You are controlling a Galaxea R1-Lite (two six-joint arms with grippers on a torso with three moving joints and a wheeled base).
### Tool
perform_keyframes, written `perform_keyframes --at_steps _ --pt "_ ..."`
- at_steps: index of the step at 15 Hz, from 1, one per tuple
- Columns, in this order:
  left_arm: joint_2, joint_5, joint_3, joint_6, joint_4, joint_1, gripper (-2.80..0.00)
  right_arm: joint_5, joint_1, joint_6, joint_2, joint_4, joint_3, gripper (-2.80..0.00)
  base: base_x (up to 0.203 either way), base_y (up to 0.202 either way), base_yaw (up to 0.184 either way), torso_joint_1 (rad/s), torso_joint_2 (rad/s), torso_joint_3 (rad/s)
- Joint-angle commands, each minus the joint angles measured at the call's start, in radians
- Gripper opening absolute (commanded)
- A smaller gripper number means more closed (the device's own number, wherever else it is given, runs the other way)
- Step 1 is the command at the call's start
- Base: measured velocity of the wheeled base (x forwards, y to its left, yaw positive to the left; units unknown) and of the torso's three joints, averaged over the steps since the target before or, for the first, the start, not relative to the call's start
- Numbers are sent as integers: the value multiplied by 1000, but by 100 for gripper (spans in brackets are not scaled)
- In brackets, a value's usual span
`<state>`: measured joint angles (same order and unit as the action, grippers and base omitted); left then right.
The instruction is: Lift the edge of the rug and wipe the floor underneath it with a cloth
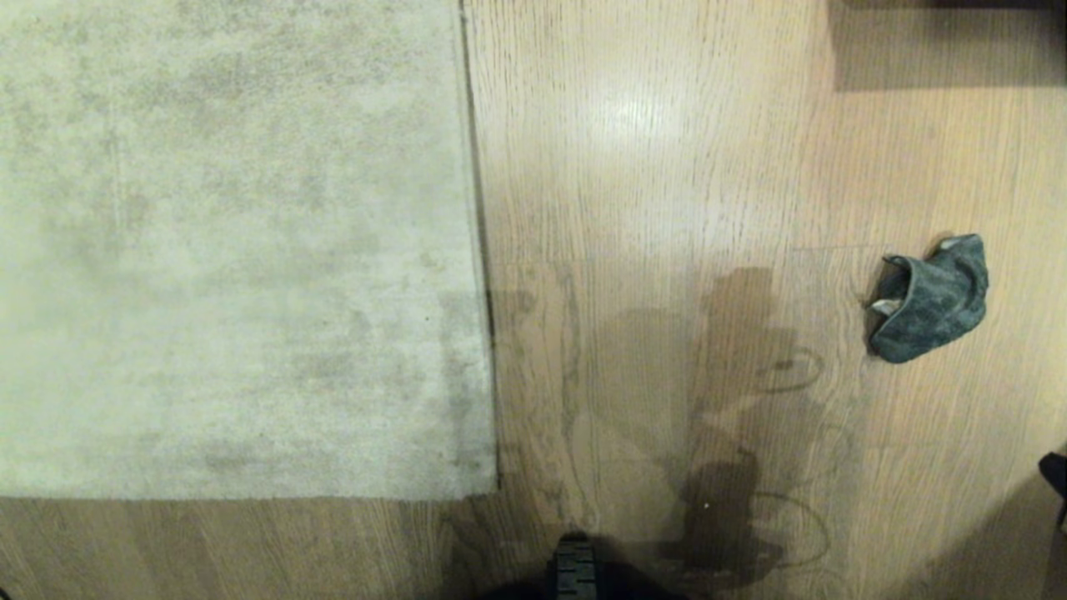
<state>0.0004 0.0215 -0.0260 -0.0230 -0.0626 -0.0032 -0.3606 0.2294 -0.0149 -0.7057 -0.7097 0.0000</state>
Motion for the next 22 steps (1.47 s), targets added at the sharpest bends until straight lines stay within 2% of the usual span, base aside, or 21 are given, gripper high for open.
perform_keyframes --at_steps 1,3,4,5,6,9,11,13,17,22 --pt "0 0 0 0 0 0 -280 8 2 1 235 141 -3 -280 0 0 0 0 0 0" --pt "1 0 0 0 -2 0 -280 49 3 17 382 317 -16 -280 0 0 0 0 0 0" --pt "1 0 0 0 0 0 -280 99 3 38 421 382 -21 -280 0 0 0 0 0 0" --pt "0 0 0 0 0 0 -280 203 3 71 427 413 -16 -280 0 0 0 0 0 0" --pt "1 0 0 0 0 0 -280 259 4 118 423 448 -4 -280 0 0 0 0 0 0" --pt "0 0 0 0 0 0 -280 262 4 114 422 566 0 -280 0 0 0 0 0 0" --pt "1 0 0 0 0 0 -280 317 4 114 422 599 0 -280 0 0 0 0 0 0" --pt "1 0 0 0 0 0 -280 355 4 118 422 711 0 -280 0 0 0 0 0 0" --pt "1 0 0 0 0 0 -280 358 4 111 422 694 0 -280 0 0 0 0 0 0" --pt "1 0 0 0 0 0 -280 362 4 21 422 696 0 -280 0 0 0 0 0 0"
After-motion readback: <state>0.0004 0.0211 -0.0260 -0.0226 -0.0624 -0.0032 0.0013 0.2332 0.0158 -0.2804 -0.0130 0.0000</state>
